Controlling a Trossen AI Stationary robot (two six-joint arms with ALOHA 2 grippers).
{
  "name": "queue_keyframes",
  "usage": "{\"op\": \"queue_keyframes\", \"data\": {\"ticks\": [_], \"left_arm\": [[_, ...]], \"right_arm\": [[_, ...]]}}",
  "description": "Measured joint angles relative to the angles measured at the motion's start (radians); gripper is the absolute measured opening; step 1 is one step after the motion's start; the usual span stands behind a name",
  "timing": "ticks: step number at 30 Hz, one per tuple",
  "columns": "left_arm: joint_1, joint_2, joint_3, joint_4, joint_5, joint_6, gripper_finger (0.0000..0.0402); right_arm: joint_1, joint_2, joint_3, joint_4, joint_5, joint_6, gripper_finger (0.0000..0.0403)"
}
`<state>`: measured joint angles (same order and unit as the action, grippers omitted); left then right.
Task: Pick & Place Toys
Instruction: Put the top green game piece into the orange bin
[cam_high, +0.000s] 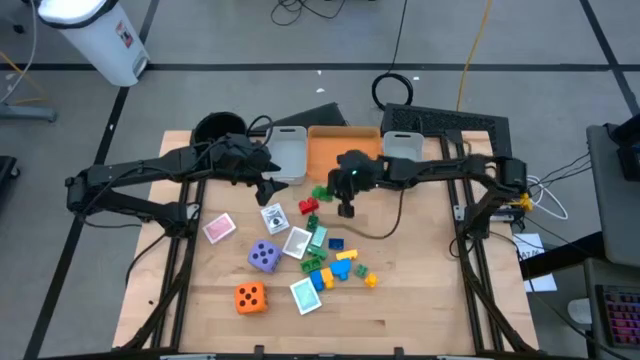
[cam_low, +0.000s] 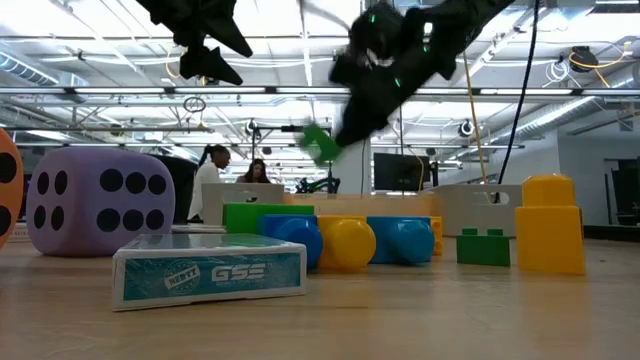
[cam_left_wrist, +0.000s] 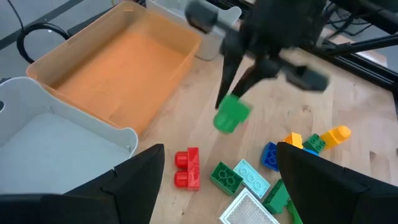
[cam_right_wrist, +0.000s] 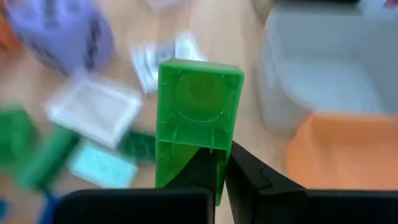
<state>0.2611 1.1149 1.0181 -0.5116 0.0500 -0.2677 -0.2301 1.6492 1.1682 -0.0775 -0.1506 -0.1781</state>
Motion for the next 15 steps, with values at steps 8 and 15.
{"op": "queue_keyframes", "data": {"ticks": [8, 15], "left_arm": [[0.018, 0.000, 0.000, 0.147, -0.003, 0.007, 0.0310], [0.029, 0.000, 0.000, 0.302, -0.001, 0.062, 0.0310]], "right_arm": [[-0.039, -0.117, 0.000, 0.207, -0.037, 0.248, 0.0006], [-0.037, -0.130, -0.002, 0.381, -0.159, 0.407, 0.0006]]}}
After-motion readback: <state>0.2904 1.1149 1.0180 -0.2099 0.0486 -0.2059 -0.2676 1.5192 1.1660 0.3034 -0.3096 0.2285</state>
